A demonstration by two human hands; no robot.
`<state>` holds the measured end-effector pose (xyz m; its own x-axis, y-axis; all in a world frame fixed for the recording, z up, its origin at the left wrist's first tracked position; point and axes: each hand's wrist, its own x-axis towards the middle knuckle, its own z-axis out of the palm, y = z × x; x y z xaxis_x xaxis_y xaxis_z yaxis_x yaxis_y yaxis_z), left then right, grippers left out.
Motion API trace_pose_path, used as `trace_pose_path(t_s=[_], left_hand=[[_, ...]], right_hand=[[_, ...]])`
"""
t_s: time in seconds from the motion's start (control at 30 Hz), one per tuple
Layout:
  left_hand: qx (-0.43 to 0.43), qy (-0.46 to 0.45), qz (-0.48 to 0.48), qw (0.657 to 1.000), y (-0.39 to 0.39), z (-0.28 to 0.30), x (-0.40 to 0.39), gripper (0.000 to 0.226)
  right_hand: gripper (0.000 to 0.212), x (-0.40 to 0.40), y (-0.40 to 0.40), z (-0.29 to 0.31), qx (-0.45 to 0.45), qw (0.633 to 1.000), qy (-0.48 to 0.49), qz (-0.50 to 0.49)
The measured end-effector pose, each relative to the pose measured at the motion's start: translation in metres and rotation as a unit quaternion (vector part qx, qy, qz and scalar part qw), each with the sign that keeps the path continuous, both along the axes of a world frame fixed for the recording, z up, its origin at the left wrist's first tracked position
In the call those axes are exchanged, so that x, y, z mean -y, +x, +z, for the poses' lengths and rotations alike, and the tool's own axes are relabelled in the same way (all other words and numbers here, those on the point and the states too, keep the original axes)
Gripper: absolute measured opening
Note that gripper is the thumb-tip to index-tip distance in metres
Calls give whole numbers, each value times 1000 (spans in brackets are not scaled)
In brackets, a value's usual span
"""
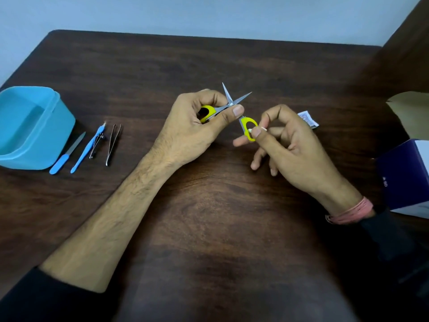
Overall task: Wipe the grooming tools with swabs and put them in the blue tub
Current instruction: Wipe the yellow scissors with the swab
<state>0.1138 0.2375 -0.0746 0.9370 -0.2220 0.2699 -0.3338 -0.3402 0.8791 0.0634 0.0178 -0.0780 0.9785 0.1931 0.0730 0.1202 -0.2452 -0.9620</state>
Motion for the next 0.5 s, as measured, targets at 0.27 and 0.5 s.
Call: trace_pose_path(t_s=[0.27, 0.5], left_hand=[[17, 16, 0, 1000, -1, 0, 0, 24], [29, 10, 10, 999, -3, 1, 3, 22]], right_hand=[[24, 4, 2, -1, 5, 994, 90, -55], [17, 3, 3, 0, -45, 991, 89, -93]])
